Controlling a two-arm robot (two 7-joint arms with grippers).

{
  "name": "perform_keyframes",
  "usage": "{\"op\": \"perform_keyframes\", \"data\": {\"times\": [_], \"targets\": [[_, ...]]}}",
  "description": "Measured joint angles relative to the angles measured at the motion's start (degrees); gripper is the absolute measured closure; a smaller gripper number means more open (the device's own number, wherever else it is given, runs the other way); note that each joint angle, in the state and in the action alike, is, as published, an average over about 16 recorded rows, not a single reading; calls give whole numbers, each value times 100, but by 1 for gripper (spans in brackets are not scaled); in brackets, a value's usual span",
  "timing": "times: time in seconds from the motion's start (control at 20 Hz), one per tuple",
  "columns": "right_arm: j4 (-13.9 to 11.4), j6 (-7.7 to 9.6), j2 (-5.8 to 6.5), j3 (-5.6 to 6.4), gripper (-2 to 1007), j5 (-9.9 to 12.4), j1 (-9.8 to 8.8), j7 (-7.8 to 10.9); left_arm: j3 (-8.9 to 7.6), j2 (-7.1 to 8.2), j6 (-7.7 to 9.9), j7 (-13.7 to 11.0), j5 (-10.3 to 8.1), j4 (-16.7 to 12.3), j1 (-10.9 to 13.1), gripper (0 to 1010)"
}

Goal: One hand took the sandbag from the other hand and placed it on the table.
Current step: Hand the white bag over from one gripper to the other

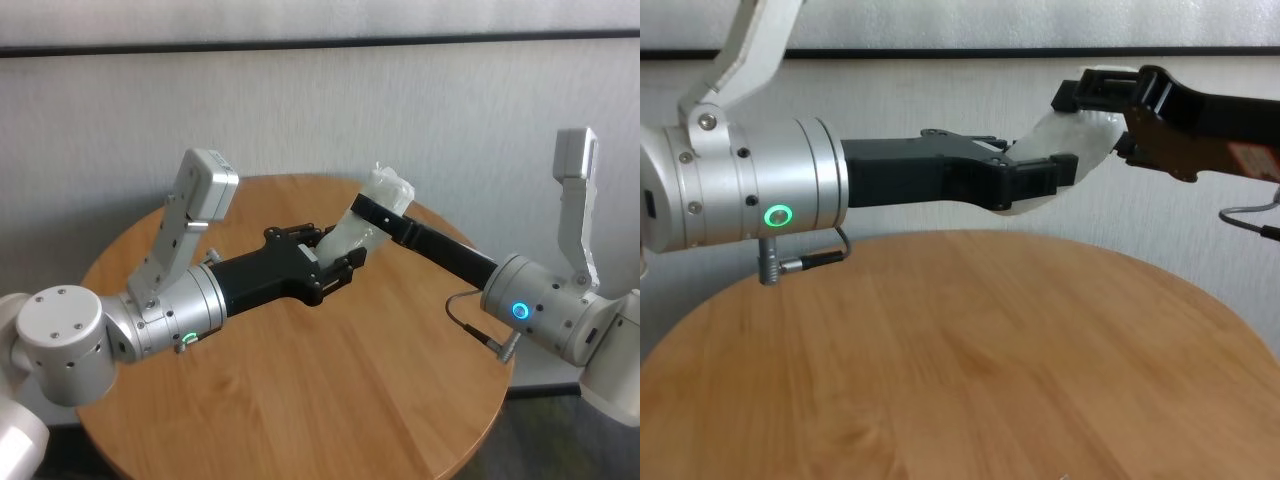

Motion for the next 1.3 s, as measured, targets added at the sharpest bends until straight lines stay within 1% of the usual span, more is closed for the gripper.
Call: {"op": "perform_keyframes", "data": {"times": [0.45,0.7,0.95,1.3], "targets": [[49,-10,-1,-129,440,56,81,-6,0,1,1,2,0,1,-4,563],[70,-37,2,-164,440,86,104,-46,-2,-1,0,1,-2,0,1,518],[84,-66,9,-179,440,110,114,-105,-4,-3,-2,-1,-4,-3,7,413],[95,-103,18,-179,440,133,117,-169,-4,-4,-4,-5,-6,-7,10,198]]}}
